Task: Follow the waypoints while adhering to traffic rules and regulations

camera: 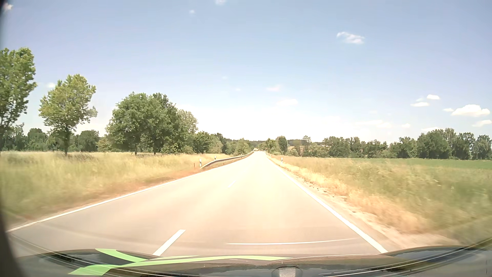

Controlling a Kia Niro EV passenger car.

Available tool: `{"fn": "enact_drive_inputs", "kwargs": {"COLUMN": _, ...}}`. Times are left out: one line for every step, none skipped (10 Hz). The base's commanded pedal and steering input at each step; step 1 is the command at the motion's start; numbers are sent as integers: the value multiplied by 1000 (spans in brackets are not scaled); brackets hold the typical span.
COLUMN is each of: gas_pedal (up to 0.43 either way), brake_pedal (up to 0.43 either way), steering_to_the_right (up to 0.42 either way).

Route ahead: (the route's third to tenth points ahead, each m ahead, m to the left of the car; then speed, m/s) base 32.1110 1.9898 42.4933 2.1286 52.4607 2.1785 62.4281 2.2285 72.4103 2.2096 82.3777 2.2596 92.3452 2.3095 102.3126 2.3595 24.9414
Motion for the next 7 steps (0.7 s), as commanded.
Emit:
{"fn": "enact_drive_inputs", "kwargs": {"gas_pedal": 280, "brake_pedal": 0, "steering_to_the_right": 0}}
{"fn": "enact_drive_inputs", "kwargs": {"gas_pedal": 248, "brake_pedal": 0, "steering_to_the_right": 1}}
{"fn": "enact_drive_inputs", "kwargs": {"gas_pedal": 240, "brake_pedal": 0, "steering_to_the_right": 1}}
{"fn": "enact_drive_inputs", "kwargs": {"gas_pedal": 240, "brake_pedal": 0, "steering_to_the_right": 1}}
{"fn": "enact_drive_inputs", "kwargs": {"gas_pedal": 240, "brake_pedal": 0, "steering_to_the_right": 0}}
{"fn": "enact_drive_inputs", "kwargs": {"gas_pedal": 240, "brake_pedal": 0, "steering_to_the_right": 0}}
{"fn": "enact_drive_inputs", "kwargs": {"gas_pedal": 240, "brake_pedal": 0, "steering_to_the_right": 0}}
